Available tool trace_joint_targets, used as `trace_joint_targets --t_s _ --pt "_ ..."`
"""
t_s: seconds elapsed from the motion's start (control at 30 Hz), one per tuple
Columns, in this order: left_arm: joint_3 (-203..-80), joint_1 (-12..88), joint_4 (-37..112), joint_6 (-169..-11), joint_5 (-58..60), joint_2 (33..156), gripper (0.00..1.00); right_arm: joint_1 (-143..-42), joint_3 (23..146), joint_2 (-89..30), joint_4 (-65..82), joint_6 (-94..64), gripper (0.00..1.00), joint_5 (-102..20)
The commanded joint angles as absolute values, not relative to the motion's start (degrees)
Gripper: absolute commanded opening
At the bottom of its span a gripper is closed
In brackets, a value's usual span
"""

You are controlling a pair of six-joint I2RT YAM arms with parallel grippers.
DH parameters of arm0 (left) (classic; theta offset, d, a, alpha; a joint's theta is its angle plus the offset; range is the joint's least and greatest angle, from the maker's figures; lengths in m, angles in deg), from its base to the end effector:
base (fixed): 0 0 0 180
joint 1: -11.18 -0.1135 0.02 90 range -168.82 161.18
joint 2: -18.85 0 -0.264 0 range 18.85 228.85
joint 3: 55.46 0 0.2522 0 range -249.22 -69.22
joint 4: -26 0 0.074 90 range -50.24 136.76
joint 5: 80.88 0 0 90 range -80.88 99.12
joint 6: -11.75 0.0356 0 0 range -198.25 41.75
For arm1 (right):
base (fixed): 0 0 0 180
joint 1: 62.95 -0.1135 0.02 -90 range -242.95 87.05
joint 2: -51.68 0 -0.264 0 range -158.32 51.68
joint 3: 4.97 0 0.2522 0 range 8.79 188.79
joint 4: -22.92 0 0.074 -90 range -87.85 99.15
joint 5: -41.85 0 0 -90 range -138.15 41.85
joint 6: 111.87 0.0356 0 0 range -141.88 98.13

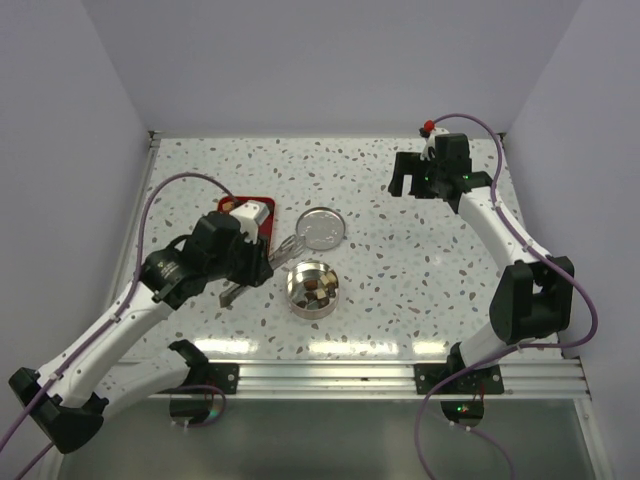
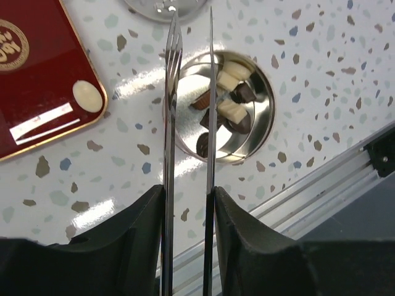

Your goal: Pack the chocolate

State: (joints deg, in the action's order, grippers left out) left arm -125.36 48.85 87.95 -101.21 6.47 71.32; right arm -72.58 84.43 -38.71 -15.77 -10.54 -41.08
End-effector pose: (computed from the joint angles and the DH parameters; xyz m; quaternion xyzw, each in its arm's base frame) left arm 0.1398 -0.1100 0.3216 0.1269 0.9133 -0.2135 0.3228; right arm 0.3523 0.0642 0.3033 -0.0128 0.9037 0.1321 0.4071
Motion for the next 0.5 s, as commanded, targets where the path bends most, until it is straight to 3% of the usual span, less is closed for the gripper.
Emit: trace_joint_targets --t_s 0.0,0.2,0.47 --pt "-130.6 49.1 86.4 -99.4 11.8 73.1 0.42 -72.4 86.5 -38.5 -16.0 -10.9 0.99 -40.6" --pt "-134.2 48.6 84.1 -98.0 19.7 77.7 0.42 -72.4 86.1 -37.9 -16.2 -11.3 0.99 -40.9" --pt "-132.8 40.8 80.5 -97.8 25.5 81.3 0.42 -72.4 85.7 -37.8 -16.1 -11.9 0.99 -41.0"
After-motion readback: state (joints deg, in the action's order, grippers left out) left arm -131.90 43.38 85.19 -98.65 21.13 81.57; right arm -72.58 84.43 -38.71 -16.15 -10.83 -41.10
